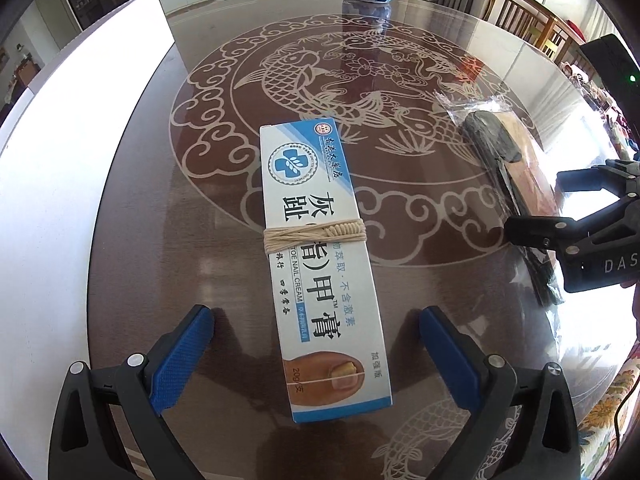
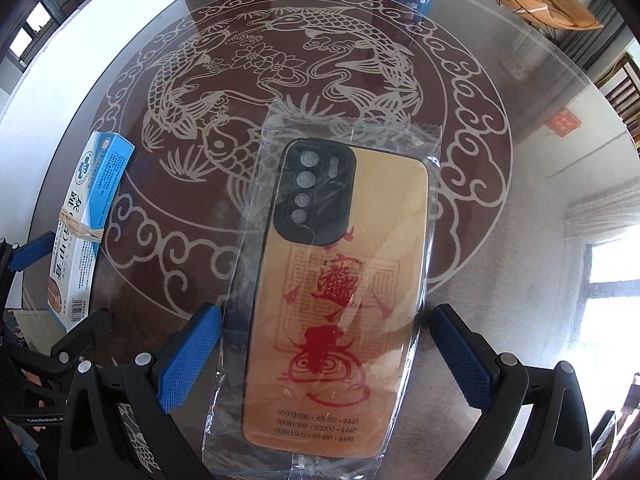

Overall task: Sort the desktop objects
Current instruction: 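Lift the nail cream box with the left tool while the right tool holds the phone case, then carry the phone case and nail cream box into the bin and open both tools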

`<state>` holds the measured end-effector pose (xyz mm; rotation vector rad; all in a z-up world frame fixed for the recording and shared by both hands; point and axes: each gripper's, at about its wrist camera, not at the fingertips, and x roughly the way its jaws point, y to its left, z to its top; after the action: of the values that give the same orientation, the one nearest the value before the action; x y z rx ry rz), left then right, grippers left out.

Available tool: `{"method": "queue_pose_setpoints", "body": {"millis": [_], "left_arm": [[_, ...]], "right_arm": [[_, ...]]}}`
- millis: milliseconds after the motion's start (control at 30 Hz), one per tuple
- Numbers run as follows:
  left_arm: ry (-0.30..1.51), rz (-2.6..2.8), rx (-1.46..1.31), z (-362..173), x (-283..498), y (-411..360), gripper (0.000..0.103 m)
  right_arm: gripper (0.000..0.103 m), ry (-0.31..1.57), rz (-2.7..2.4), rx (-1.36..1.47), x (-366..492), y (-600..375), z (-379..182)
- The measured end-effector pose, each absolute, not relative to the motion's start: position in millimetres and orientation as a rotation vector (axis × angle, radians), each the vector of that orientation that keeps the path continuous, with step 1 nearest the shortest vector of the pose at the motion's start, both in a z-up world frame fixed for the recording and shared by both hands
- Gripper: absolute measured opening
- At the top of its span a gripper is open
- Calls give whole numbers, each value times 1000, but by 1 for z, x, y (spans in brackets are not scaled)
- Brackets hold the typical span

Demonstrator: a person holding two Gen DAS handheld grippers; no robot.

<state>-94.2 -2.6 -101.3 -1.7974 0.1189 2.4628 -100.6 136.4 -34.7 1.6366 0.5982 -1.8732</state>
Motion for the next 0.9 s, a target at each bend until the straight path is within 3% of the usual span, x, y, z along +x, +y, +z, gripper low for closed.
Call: {"method": "queue_pose_setpoints", "body": {"millis": [67,133,200,267,300,333,367,600,900], "left_arm": [[122,2449,-1835,-100,-104,-4,101],[118,2428,-1843,-97,-110,-3,89],[143,2417,-1821,-91,-113,1,62],[164,2411,-1805,-87,-113,5,44],[171,2414,-1805,-86,-113,5,41],[173,2421,-1796,-84,-112,5,41],[166,2427,-1788,-83,-111,4,41],[125,2493,-1711,-62,-84,-7,40],[110,2490,-1691,-50,-50,-14,40]], "right_arm": [[103,619,-1841,1668,-105,134,-35],[103,640,-1808,1696,-109,134,-36],[103,630,-1790,1726,-113,137,-36],[100,588,-1784,1737,-117,143,-33],[96,581,-1799,1727,-118,146,-30],[83,574,-1809,1703,-119,148,-25],[77,561,-1809,1683,-120,151,-20],[76,396,-1771,1623,-114,173,11],[76,392,-1731,1616,-85,185,19]]}}
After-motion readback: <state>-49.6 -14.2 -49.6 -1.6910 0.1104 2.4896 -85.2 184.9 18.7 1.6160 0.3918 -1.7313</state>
